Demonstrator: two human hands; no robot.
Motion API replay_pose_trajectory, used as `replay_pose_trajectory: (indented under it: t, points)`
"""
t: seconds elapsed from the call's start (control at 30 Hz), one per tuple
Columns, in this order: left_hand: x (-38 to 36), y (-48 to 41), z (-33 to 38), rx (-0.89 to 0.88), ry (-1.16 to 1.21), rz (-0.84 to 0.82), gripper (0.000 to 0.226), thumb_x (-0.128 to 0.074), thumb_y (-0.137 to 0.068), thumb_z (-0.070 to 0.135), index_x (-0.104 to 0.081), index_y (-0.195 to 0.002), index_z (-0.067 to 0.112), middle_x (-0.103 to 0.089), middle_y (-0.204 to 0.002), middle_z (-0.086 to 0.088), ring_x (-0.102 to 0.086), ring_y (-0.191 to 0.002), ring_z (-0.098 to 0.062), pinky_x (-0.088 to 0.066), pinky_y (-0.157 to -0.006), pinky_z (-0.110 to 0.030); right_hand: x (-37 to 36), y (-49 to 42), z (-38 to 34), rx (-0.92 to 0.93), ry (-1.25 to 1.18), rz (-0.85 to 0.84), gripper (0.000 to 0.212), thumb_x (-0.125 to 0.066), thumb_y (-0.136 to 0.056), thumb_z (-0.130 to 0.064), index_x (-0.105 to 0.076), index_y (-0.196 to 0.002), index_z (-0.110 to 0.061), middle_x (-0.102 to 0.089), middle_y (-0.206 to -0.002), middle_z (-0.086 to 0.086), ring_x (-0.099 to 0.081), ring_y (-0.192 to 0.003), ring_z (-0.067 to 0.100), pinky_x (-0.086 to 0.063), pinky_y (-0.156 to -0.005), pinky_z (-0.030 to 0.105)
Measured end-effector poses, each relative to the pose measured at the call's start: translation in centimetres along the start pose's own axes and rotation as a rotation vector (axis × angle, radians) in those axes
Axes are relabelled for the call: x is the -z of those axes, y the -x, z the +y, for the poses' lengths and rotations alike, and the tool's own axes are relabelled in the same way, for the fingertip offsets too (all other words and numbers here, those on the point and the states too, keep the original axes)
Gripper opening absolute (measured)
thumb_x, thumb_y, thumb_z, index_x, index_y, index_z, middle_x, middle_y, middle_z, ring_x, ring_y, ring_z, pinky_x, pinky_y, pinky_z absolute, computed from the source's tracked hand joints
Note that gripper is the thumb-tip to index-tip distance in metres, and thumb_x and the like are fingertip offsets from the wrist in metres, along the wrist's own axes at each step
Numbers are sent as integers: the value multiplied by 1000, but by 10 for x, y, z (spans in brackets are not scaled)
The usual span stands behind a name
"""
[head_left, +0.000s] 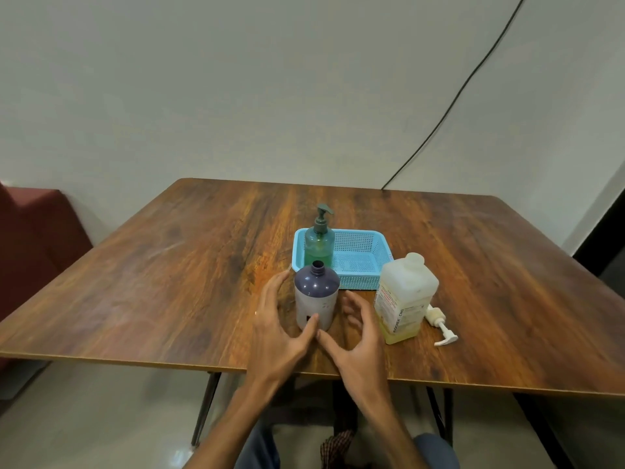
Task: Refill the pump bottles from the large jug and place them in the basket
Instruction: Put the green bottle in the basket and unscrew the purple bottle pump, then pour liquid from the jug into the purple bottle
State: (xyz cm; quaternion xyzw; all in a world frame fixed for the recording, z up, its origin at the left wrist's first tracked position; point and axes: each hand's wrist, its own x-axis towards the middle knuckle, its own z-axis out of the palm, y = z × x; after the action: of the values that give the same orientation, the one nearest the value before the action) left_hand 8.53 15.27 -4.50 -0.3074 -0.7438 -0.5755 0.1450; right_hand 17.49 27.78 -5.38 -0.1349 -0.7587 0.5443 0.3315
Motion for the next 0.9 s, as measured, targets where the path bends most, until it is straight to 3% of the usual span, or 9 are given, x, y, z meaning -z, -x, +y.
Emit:
replay_pose_trajectory:
  t: [0.1, 0.23, 0.33, 0.4, 0.5, 0.6, 0.73, 0.9]
  points:
    - [-14, 0, 1, 90, 85, -42, 98, -85, -74, 42, -32, -154, 24, -41, -149, 23, -41, -139, 2, -36, -108, -10, 16, 14, -7, 111, 64, 98, 64, -86, -77, -18, -56, -133, -27, -58, -128, -14, -56, -121, 9, -51, -99, 25]
    - [-31, -3, 2, 178, 165, -20, 103, -91, -68, 47, -32, -151, 28, -46, -147, 12, -47, -132, 4, -40, -103, -6, 42, 22, -19, 283, 160, 312, 49, -83, -78, -7, -61, -121, -15, -60, -119, -3, -59, -115, 18, -52, -94, 22]
    - [-39, -5, 2, 210, 177, 13, 100, -91, -68, 42, -33, -149, 30, -48, -146, 10, -49, -130, 3, -46, -106, -16, 61, 14, -22, 309, 250, 496, 53, -86, -72, -4, -58, -117, -10, -56, -118, 4, -56, -110, 20, -50, -89, 18]
    - [-42, -7, 0, 201, 174, 20, 95, -90, -69, 39, -36, -147, 28, -50, -144, 8, -51, -130, -2, -50, -107, -27, 71, 4, -18, 256, 288, 551, 66, -91, -69, -13, -54, -123, -8, -52, -123, 6, -53, -111, 23, -50, -89, 24]
    - [-45, -9, 0, 184, 174, 9, 93, -91, -70, 41, -39, -145, 27, -52, -141, 9, -53, -128, -4, -52, -105, -35, 78, -12, -6, 87, 250, 503, 90, -93, -65, -33, -42, -138, -21, -45, -136, -2, -47, -125, 18, -49, -95, 36]
    - [-47, -8, 0, 184, 175, -1, 95, -90, -69, 48, -38, -146, 28, -51, -142, 10, -51, -129, 1, -51, -106, -36, 79, -22, 7, -11, 183, 385, 100, -93, -63, -40, -34, -144, -36, -43, -143, -12, -45, -131, 14, -49, -95, 34]
    - [-47, -9, -3, 186, 188, -10, 94, -89, -68, 49, -38, -146, 31, -50, -141, 19, -51, -130, 1, -51, -106, -33, 78, -27, 7, -44, 94, 277, 88, -93, -66, -33, -37, -133, -49, -46, -124, -35, -51, -116, -6, -49, -72, 9]
    - [-47, -9, -1, 171, 199, -5, 90, -90, -69, 44, -39, -142, 38, -47, -137, 35, -51, -129, 3, -48, -103, -23, 75, -34, 10, -49, 89, 260, 81, -92, -67, -34, -45, -132, -44, -58, -122, -22, -57, -116, 4, -55, -75, 18]
